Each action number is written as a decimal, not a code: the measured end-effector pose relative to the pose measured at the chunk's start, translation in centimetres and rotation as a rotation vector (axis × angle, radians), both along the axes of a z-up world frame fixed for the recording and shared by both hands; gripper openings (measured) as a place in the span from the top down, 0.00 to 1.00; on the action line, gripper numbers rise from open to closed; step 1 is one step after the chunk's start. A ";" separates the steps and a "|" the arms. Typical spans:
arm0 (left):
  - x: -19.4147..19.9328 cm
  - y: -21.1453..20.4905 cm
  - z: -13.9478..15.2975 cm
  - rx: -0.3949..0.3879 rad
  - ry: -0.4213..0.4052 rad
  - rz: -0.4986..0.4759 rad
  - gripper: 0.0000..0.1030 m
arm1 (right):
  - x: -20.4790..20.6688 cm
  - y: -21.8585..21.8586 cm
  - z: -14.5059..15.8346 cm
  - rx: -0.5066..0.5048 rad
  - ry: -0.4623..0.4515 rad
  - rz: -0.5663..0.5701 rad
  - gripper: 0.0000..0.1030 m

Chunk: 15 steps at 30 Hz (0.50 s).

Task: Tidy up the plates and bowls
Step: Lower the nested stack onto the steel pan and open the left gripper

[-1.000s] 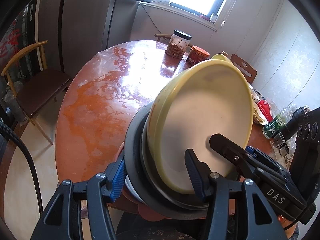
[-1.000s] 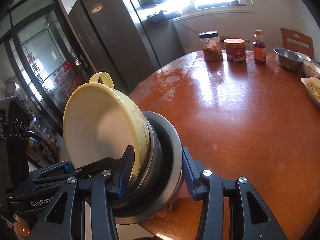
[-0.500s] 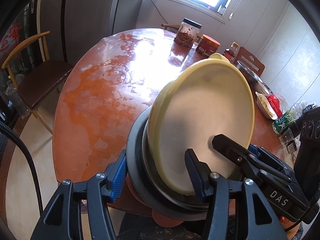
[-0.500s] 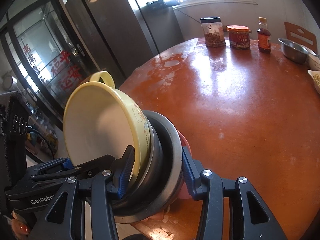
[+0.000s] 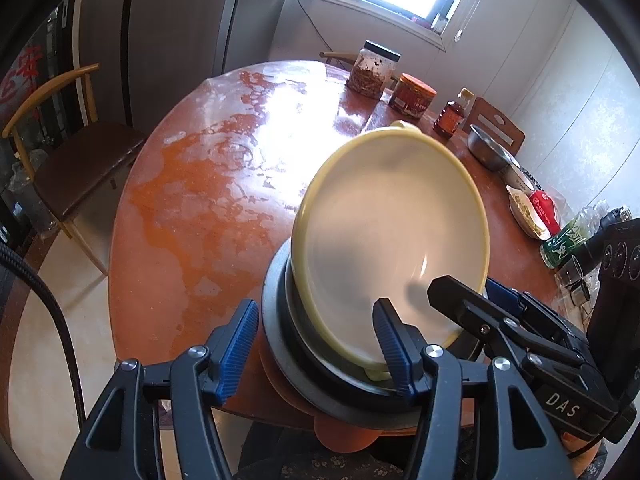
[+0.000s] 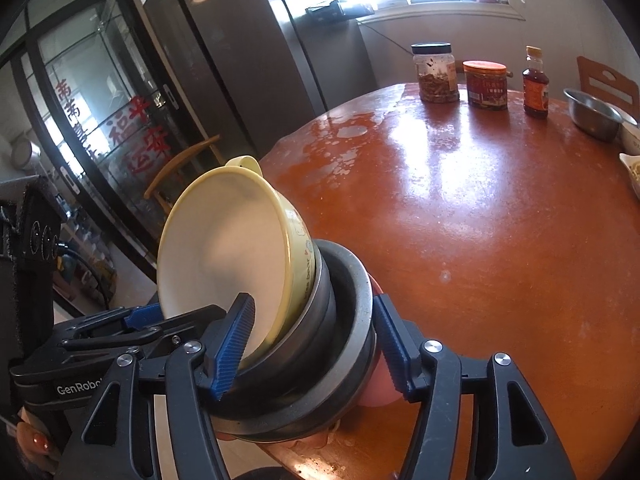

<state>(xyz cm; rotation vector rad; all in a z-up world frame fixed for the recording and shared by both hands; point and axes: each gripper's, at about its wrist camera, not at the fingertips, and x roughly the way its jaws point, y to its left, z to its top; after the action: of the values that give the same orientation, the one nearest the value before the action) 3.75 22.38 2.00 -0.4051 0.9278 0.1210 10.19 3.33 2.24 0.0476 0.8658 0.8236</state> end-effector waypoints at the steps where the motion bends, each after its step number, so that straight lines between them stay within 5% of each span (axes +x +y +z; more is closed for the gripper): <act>1: 0.1 -0.1 -0.3 -0.003 0.007 -0.005 0.42 | 0.0 0.0 -0.1 -0.001 0.007 0.002 0.39; 9: 0.4 -0.9 -0.3 0.010 0.011 0.000 0.40 | -0.5 -0.9 0.5 -0.023 -0.033 -0.016 0.38; 15: -1.3 -2.1 2.2 0.143 -0.077 0.036 0.39 | -1.9 -2.5 2.1 -0.003 -0.100 -0.043 0.32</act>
<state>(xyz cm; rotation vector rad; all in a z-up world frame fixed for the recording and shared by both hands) 2.42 20.26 4.20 -0.2922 0.8309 0.2026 8.26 0.79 4.33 0.0220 0.7691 0.7775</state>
